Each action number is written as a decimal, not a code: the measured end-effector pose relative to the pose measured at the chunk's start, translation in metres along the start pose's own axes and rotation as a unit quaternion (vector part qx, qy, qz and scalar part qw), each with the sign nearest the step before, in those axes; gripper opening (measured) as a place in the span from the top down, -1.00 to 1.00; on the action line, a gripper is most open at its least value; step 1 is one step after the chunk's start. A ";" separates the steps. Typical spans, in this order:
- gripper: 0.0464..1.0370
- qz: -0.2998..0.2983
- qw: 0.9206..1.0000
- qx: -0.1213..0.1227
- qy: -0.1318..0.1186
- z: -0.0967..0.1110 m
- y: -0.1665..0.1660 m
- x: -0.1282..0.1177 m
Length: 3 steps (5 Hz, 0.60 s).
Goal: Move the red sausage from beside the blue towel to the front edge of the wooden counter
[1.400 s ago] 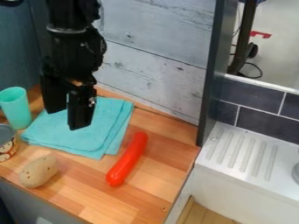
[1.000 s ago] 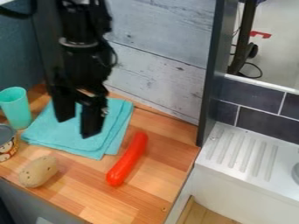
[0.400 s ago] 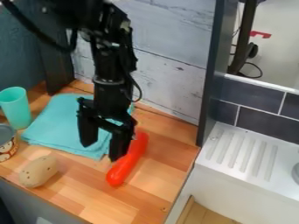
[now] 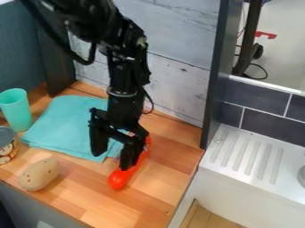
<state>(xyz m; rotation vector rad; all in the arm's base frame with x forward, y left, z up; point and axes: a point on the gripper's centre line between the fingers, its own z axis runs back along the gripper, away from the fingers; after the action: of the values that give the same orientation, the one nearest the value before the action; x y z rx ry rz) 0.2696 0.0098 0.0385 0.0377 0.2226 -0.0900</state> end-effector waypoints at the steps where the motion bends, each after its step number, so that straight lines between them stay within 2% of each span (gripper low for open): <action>1: -0.93 0.001 1.000 -0.005 0.003 -0.006 -0.003 0.004; 2: -0.93 0.000 1.000 -0.008 0.008 -0.008 -0.007 0.004; 3: -0.81 0.001 1.000 -0.004 0.022 -0.019 -0.009 0.006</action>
<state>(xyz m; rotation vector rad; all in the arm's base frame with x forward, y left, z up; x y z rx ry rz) 0.2700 0.0010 0.0189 0.0312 0.2674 -0.0866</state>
